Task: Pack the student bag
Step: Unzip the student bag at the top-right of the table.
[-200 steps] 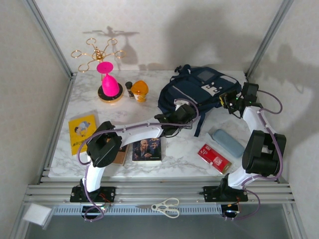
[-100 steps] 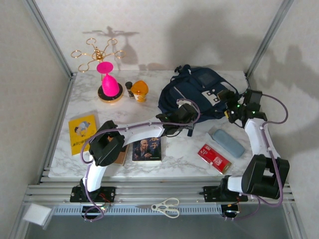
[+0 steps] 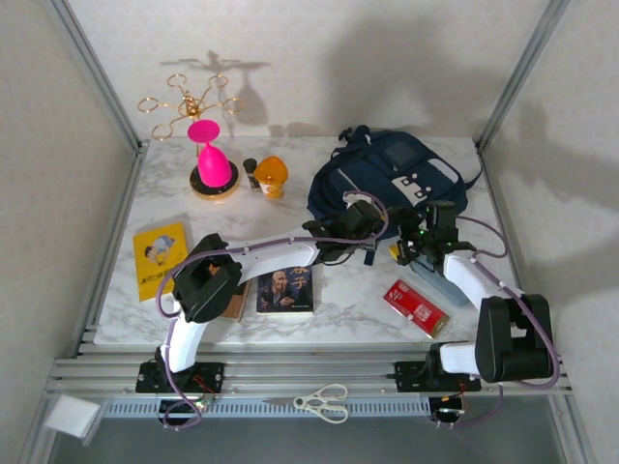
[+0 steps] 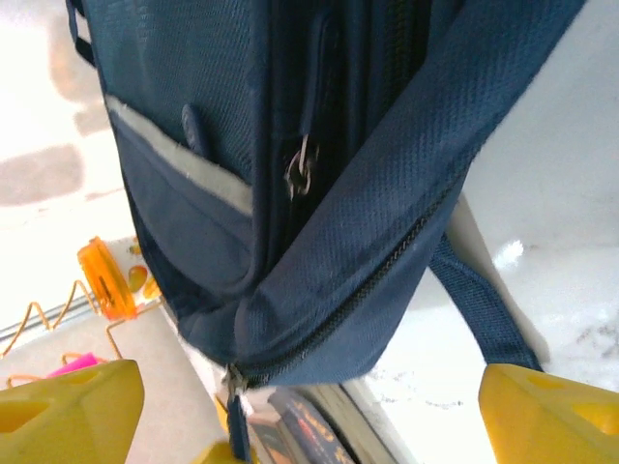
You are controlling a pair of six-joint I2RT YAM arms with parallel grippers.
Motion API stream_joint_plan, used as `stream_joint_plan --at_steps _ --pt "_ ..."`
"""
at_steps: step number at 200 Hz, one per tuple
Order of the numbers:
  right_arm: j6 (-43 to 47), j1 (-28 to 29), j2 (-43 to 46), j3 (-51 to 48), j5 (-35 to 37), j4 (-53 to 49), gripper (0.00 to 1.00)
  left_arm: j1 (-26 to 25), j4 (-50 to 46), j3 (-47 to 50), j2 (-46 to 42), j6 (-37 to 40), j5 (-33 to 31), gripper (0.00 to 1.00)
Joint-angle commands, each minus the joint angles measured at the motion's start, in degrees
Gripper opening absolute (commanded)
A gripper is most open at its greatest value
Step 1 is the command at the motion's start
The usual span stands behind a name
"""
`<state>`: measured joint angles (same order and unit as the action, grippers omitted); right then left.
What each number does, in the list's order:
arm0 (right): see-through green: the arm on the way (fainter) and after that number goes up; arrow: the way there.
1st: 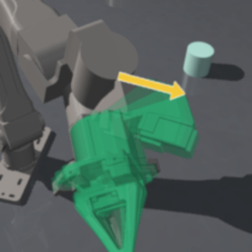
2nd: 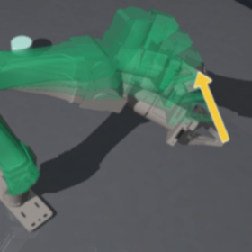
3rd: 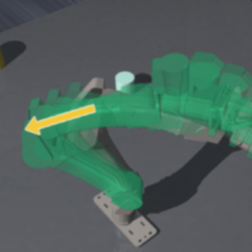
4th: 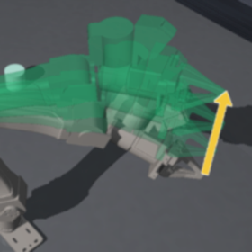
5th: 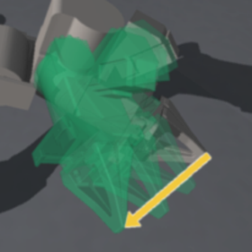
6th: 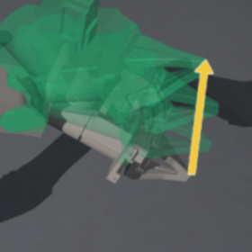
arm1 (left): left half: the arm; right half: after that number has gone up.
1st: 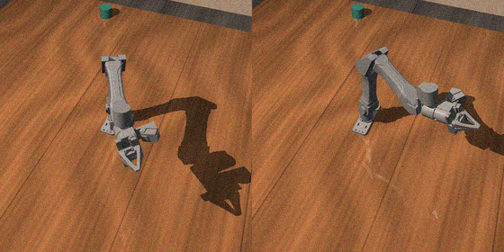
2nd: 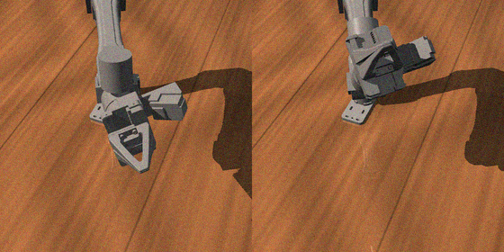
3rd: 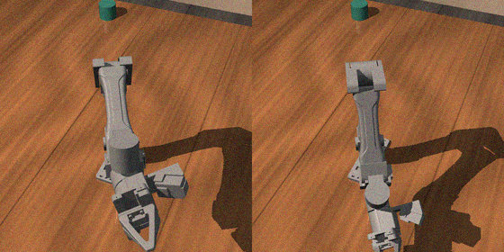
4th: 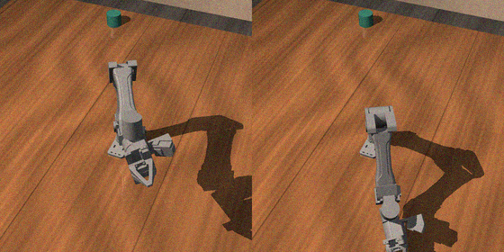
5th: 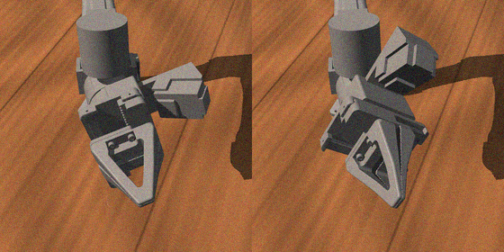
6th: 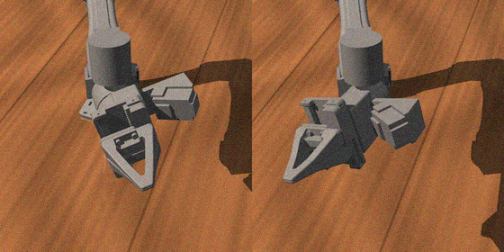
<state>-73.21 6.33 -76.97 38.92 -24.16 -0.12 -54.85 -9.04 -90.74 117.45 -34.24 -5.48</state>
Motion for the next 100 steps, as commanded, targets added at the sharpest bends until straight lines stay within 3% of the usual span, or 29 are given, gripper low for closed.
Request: stream_joint_plan --at_steps 1,31,82,100 --pt "-4.8 0.7 -3.5 1.4 3.1 7.2 0.81 0.3 2.0 -0.4 0.3 1.1 0.7 0.0" --pt "-4.4 0.7 -7.8 3.4 4.4 7.8 0.63 0.3 1.0 -0.5 0.2 1.6 -0.1 0.0" --pt "4.1 -1.3 -7.5 7.6 6.8 0.4 0.12 1.3 -0.7 2.1 -1.9 2.9 -1.5 0.0" --pt "8.7 -3.5 -7.0 8.9 6.0 -2.1 0.02 2.2 0.2 4.1 -3.5 3.8 -0.1 0.0"
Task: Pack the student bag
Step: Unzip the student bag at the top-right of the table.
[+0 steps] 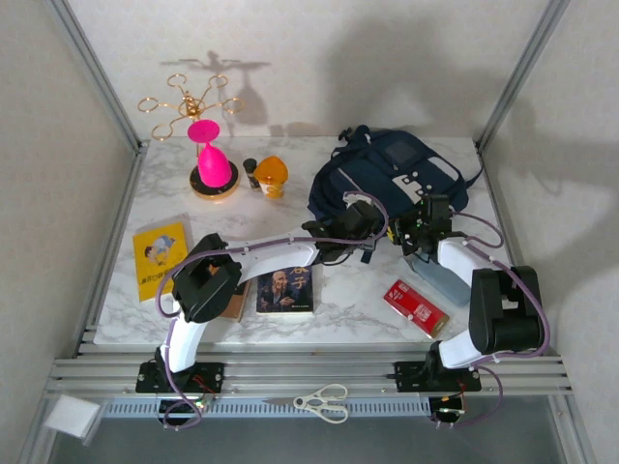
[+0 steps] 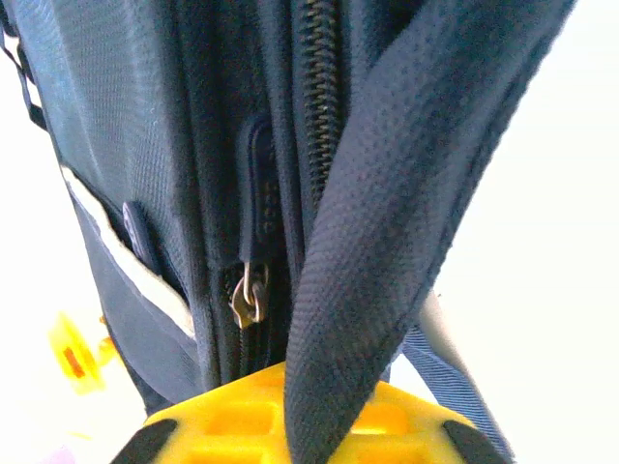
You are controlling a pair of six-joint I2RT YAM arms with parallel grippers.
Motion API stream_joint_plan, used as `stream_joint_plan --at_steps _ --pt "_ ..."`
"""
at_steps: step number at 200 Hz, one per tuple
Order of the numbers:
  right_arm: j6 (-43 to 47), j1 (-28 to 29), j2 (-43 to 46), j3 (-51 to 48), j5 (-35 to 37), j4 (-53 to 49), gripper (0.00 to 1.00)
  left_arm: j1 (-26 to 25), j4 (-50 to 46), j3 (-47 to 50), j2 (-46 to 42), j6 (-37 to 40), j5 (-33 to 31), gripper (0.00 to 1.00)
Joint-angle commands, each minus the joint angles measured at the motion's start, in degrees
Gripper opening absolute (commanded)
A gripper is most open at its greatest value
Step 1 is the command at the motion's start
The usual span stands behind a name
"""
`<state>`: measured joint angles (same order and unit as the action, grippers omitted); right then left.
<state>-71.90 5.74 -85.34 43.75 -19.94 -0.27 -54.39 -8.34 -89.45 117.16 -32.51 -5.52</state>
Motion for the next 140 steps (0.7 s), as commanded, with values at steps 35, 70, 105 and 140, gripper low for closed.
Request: stream_joint_plan --at_steps 35,70,105,140 --pt "17.8 -7.7 1.5 8.2 -3.0 -7.0 0.0 3.8 -0.6 5.9 -5.2 4.0 0.1 0.0" --pt "24.3 -13.5 0.6 12.6 -7.1 -9.7 0.0 6.1 -0.4 8.9 -7.3 6.3 -0.2 0.0" --pt "25.7 -13.0 -2.0 15.3 -8.1 -10.9 0.0 6.5 3.5 10.8 -8.5 8.7 4.6 0.0" --pt "26.0 -11.8 -2.6 14.8 -7.0 -13.2 0.27 6.4 6.2 9.0 -6.4 8.0 8.5 0.0"
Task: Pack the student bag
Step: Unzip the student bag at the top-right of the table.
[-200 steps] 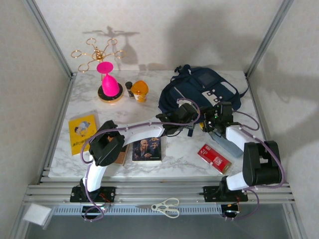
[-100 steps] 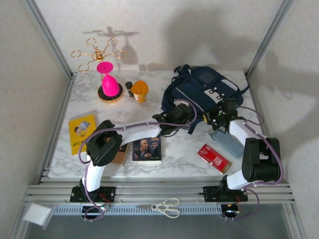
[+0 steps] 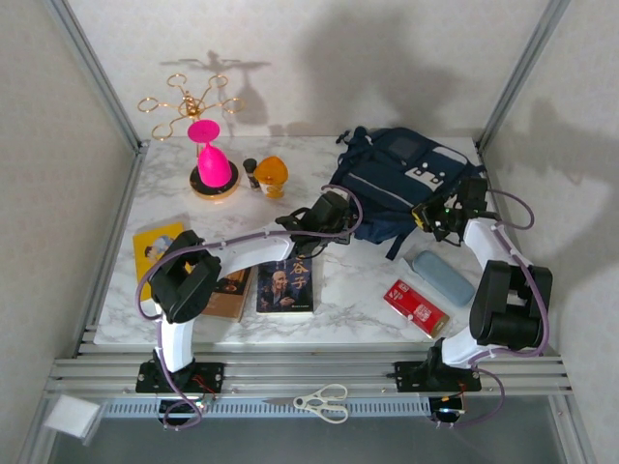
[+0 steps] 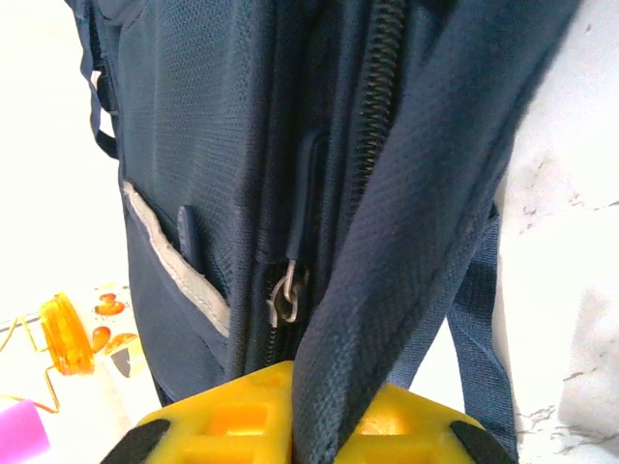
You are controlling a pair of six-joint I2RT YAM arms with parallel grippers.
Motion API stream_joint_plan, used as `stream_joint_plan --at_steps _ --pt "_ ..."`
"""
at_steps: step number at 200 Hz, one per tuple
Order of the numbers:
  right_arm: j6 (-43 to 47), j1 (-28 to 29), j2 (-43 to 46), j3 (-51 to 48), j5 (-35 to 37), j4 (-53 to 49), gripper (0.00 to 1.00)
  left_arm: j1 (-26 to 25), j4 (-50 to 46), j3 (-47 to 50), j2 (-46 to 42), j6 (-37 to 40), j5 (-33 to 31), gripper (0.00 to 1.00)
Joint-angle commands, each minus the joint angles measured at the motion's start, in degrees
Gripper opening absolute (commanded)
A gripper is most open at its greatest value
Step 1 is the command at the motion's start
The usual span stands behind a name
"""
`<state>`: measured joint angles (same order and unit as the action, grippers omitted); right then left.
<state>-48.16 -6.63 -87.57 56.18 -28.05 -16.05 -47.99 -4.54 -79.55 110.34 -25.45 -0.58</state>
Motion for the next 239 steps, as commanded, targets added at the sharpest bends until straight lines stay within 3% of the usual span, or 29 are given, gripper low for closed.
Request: stream_joint_plan --at_steps 1,32,87,124,175,216,239 --pt "2.3 0.6 -0.4 2.3 1.1 2.5 0.27 0.0 2.4 -0.9 0.5 0.9 3.7 0.0" --pt "3.2 0.8 1.8 0.6 3.1 1.1 0.29 0.1 2.4 -1.4 0.5 3.0 4.5 0.0" --pt "1.0 3.1 3.4 -1.9 3.4 -0.9 0.79 2.0 -2.5 -4.2 1.5 7.1 5.0 0.0" --pt "-7.4 6.9 8.6 -8.8 5.1 0.0 0.98 2.8 -3.2 -5.4 1.8 4.5 3.9 0.0" --pt "-23.1 17.6 8.4 -12.2 10.7 8.5 0.99 3.5 -3.0 -4.3 0.8 4.1 4.1 0.04" --pt "-31.7 19.8 2.9 -10.1 15.1 15.2 0.97 3.6 -4.3 -4.1 0.4 6.1 5.1 0.12" --pt "-34.0 20.3 -0.1 -8.8 18.5 16.0 0.89 3.8 -6.0 -4.5 0.4 7.8 5.3 0.16"
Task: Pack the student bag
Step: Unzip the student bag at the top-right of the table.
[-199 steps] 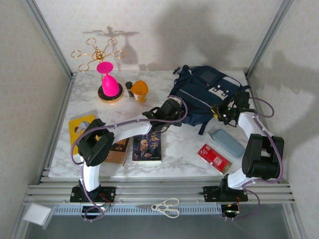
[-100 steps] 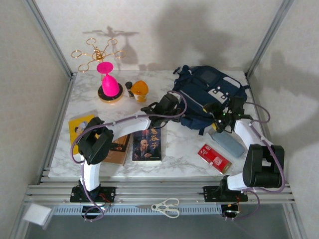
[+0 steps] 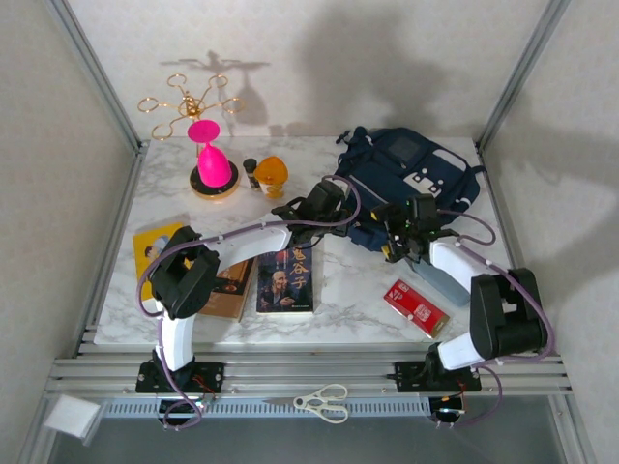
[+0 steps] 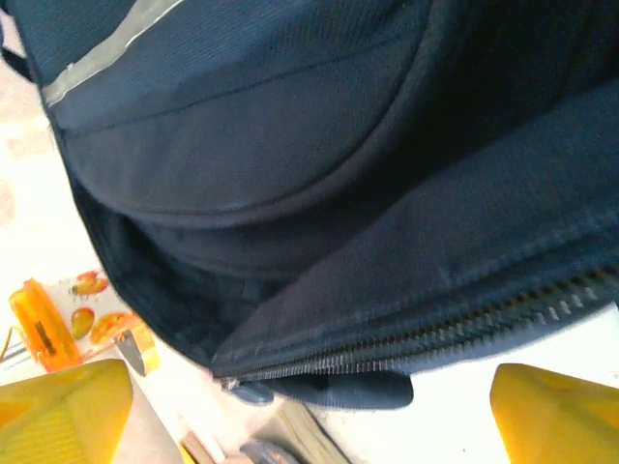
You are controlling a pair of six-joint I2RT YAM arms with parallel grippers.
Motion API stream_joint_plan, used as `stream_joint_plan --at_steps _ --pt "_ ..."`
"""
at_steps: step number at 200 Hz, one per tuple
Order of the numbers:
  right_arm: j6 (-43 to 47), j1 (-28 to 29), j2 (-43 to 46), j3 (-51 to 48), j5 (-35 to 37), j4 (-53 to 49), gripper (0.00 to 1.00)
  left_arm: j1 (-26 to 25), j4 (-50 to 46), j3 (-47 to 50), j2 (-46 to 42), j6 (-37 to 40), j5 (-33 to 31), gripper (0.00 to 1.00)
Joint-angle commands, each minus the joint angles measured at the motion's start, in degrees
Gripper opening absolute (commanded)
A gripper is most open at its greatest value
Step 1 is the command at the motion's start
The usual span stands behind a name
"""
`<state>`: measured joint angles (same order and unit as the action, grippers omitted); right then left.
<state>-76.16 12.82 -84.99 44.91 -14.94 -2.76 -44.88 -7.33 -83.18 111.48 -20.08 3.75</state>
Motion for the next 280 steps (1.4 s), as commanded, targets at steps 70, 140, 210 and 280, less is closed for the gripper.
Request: stream_joint_plan --at_steps 70,140,210,280 --pt "6.1 -0.9 -8.1 8.5 6.4 -0.3 0.24 0.9 -9.9 -3.6 0.8 8.9 3.1 0.33" --pt "29.5 -5.4 -2.5 14.6 1.3 -7.1 0.0 0.7 -11.9 -6.9 2.1 13.6 8.0 0.44" --pt "43.5 -9.8 -3.0 27.0 -11.6 -17.0 0.0 -1.3 -11.8 -12.8 4.3 15.8 14.4 0.48" --pt "49.5 -10.0 -4.7 31.1 -12.6 -23.8 0.0 -0.1 -20.8 -17.2 1.6 15.9 13.4 0.47"
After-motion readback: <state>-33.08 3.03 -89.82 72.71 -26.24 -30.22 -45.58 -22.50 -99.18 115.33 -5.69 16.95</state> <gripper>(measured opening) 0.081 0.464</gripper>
